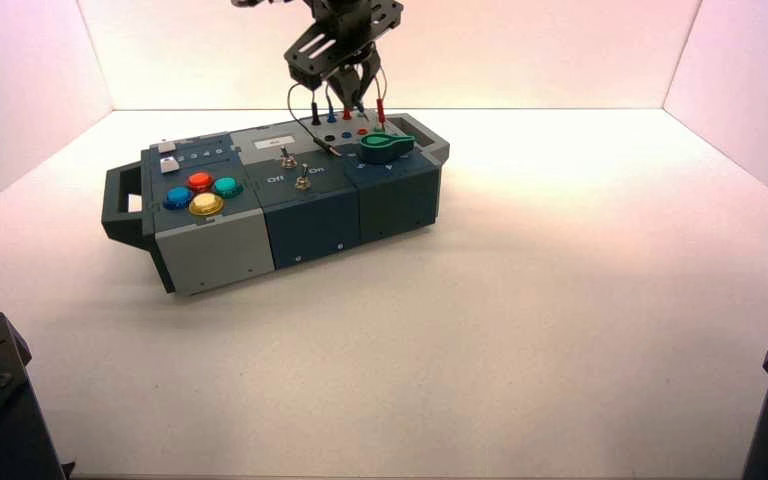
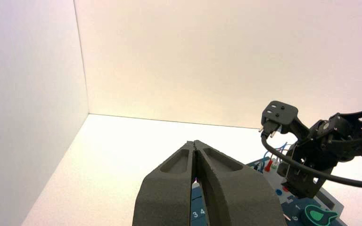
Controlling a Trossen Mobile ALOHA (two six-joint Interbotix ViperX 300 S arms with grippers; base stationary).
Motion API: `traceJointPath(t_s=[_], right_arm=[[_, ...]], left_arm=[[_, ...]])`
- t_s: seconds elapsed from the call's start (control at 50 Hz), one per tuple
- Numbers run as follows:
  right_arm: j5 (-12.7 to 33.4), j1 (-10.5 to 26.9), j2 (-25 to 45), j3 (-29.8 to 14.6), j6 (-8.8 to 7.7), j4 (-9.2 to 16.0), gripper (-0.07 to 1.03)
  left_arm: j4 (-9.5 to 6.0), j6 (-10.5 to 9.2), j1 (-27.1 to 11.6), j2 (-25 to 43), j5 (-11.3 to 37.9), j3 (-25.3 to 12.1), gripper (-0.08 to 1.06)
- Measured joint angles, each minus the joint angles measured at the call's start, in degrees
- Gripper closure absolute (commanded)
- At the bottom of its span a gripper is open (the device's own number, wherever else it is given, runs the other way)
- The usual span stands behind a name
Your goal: Insert the blue wire.
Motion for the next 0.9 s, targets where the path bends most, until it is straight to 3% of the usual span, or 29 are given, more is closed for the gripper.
traceJointPath(t_s=[0.3,0.9], right_arm=[[0.00,0.09,-0.09,-0.44,-0.09,4.22,0.98],[-0.18,0.09,-0.70,-1.85,-0.18,8.53,0.98]], left_arm=[[0.00,0.09,0.00,0.00,0.09,0.00,1.01],[0.00,0.00,0.00,0.00,0.97,0.00,1.01]])
